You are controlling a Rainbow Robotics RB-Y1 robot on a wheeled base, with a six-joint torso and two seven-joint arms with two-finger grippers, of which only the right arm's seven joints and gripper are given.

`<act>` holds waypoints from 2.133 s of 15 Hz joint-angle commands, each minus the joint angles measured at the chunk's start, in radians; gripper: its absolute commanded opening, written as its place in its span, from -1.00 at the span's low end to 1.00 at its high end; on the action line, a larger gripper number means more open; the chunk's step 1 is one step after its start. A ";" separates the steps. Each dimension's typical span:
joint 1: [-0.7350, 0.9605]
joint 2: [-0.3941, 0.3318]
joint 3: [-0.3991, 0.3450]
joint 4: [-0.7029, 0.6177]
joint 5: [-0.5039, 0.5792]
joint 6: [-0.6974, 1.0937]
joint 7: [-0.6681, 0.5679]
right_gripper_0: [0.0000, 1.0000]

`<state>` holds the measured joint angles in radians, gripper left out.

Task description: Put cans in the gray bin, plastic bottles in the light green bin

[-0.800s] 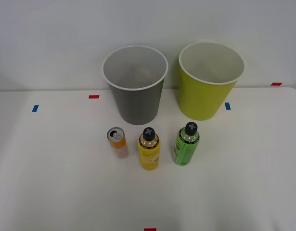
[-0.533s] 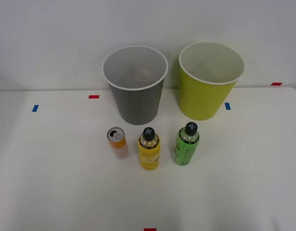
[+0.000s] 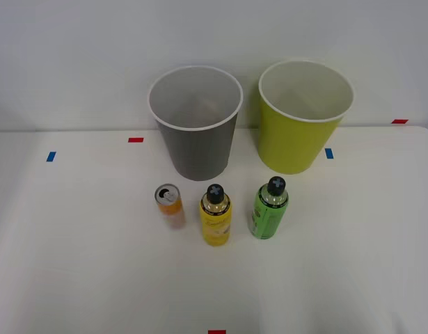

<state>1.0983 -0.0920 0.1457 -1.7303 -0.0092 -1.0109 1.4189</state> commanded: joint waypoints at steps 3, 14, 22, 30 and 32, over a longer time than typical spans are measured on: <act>0.000 0.000 0.000 0.000 0.000 0.000 0.000 1.00; 0.000 0.000 0.000 0.000 0.000 0.000 0.000 1.00; 0.000 0.000 0.000 0.000 0.000 0.000 0.000 1.00; 0.000 0.000 0.000 0.000 0.000 0.000 0.000 1.00; 0.000 0.000 0.000 0.000 0.000 0.000 0.000 1.00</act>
<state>1.0983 -0.0920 0.1457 -1.7303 -0.0092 -1.0109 1.4189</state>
